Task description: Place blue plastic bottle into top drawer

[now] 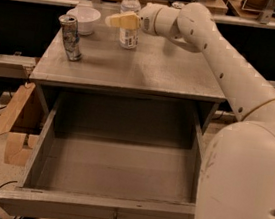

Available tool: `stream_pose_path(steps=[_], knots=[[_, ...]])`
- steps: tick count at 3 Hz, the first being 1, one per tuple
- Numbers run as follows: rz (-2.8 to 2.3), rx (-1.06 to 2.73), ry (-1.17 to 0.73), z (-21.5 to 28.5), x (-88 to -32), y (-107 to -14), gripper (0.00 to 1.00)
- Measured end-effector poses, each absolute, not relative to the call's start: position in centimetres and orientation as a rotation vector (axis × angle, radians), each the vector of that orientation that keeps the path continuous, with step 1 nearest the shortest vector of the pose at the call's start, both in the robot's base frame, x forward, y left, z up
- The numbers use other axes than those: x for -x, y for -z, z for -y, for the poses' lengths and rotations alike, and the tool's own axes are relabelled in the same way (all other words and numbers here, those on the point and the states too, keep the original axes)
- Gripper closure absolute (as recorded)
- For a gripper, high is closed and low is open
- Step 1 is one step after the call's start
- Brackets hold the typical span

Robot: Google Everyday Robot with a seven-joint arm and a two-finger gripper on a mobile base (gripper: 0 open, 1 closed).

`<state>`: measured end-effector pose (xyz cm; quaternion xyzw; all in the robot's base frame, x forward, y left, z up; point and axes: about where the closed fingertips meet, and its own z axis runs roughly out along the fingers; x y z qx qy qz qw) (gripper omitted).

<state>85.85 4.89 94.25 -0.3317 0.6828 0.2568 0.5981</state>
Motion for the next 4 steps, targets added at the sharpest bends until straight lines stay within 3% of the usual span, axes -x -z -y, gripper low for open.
stream_pose_path(steps=[1, 2, 4], knots=[[-1.571, 0.723, -0.614, -5.8, -87.5, -93.2, 0.16], [-1.537, 0.732, -0.593, -7.0, -88.5, -92.8, 0.47], [-1.476, 0.780, -0.554, -6.7, -86.6, -95.2, 0.94]])
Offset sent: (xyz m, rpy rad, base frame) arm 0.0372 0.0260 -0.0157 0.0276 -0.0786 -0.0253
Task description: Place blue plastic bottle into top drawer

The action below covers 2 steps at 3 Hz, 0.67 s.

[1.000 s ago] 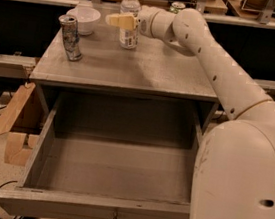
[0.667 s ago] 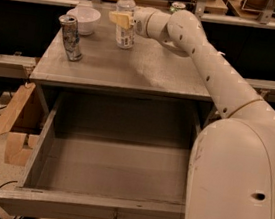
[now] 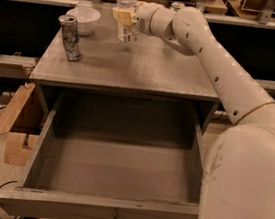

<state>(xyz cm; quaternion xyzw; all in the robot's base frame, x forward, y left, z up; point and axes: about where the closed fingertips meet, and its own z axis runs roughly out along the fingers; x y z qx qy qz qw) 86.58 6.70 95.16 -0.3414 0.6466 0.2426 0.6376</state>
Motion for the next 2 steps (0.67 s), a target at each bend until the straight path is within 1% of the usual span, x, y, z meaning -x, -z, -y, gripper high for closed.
stream_pose_path(steps=[1, 2], knots=[[-1.416, 0.809, -0.547, -5.4, -81.8, -99.0, 1.00], [-1.386, 0.825, -0.588, -4.8, -75.2, -100.9, 1.00]])
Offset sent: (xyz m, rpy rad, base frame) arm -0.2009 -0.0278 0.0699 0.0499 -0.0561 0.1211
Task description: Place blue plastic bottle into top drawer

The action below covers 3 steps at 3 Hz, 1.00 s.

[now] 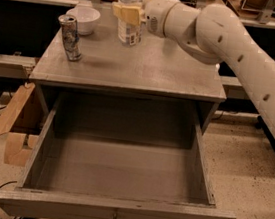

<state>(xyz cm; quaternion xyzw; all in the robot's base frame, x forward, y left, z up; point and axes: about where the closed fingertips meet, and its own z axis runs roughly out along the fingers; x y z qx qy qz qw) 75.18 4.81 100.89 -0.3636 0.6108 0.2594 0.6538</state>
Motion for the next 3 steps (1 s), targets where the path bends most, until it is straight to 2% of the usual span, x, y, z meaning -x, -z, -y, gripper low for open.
stream_pose_path(steps=[2, 3], knots=[[-1.381, 0.844, -0.702, -5.2, -62.7, -98.6, 1.00], [-1.307, 0.957, -0.765, -7.7, -57.2, -95.9, 1.00]])
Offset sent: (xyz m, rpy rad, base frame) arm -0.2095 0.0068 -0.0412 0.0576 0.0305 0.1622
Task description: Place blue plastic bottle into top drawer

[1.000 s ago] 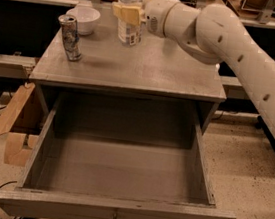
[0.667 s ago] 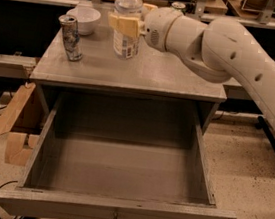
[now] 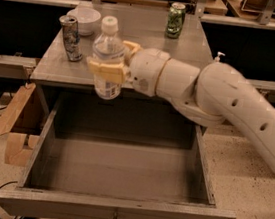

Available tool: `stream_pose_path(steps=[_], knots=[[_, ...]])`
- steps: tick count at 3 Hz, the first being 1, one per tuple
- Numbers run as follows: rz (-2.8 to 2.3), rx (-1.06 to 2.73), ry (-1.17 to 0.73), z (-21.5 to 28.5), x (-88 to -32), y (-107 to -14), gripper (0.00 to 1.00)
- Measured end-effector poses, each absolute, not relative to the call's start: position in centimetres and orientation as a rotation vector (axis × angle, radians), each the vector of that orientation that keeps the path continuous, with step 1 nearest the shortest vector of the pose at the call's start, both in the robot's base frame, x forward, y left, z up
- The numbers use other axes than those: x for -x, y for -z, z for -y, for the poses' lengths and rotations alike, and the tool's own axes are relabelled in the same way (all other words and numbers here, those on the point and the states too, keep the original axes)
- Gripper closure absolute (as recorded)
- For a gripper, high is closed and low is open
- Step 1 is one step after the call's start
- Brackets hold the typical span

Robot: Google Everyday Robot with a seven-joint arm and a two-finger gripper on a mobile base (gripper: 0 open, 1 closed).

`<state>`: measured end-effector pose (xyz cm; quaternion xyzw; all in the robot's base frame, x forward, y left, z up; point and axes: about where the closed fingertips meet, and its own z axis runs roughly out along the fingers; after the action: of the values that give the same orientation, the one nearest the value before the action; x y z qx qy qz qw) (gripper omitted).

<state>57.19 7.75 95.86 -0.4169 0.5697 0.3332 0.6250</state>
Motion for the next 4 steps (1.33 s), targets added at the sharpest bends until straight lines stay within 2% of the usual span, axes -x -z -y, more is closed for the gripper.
stream_pose_path(steps=[1, 3, 4], knots=[[-1.247, 1.030, -0.811, -9.8, -55.5, -92.7, 1.00], [-1.255, 1.038, -0.823, -10.2, -55.2, -91.5, 1.00], [-1.308, 1.050, -0.843, -10.2, -53.8, -88.0, 1.00]])
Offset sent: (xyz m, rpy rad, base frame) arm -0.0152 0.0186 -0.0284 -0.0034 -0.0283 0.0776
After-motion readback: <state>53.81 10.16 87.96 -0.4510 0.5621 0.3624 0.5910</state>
